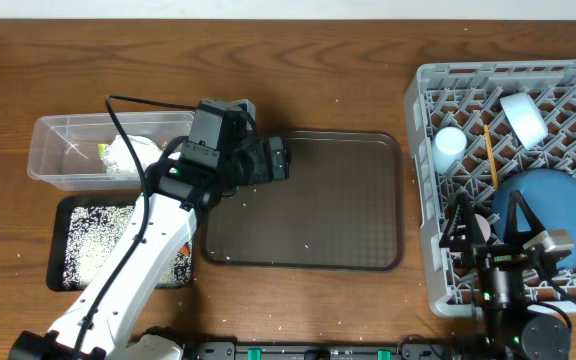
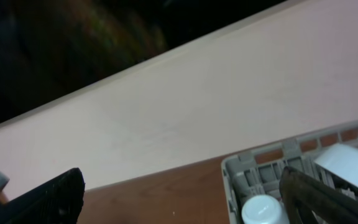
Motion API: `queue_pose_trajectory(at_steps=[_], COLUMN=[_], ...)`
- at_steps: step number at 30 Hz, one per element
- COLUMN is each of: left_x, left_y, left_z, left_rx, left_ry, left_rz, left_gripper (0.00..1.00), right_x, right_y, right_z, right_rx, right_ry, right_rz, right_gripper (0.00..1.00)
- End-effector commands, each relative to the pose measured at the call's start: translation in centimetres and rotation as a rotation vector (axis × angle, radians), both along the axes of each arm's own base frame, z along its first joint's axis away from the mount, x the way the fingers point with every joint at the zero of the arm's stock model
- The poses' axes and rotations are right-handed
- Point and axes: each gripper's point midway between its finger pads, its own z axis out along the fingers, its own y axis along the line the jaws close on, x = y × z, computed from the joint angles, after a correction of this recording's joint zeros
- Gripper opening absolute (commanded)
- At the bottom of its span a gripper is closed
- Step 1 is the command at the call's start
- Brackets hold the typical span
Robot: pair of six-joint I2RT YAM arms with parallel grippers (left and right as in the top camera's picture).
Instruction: Sort waste into correct bins and load items into the dishwasher rack
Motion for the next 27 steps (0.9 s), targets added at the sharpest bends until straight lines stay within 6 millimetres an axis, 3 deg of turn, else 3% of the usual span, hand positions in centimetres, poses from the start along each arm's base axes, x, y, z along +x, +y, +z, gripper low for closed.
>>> queue_pose_trajectory(at_steps=[1,10,18,27], left_x=[0.2,0.2,0.2,0.2], left_y=[0.0,0.0,0.0,0.0], left_z=[0.9,0.9,0.9,0.9], left_rx=[0.003,0.003,0.003,0.003], left_ry=[-0.027,-0.027,-0.027,-0.027], left_rz=[-0.003,-0.003,-0.003,-0.003], left_gripper=[0.98,0.98,0.98,0.98], right_x=[0.5,1.7,1.9,1.9], right_y=[-0.9,-0.8,-0.7,-0.6], right_z=[-1.1,-5.8,-11.2,-11.2], right_rx=[0.06,0.035,-0.174,-0.343], right_ry=[-0.008,0.067,0.277,0.261], right_rz=[-0.042,-0.048,-0.062,-0.07], right_gripper=[0.99,0.99,0.99,0.99])
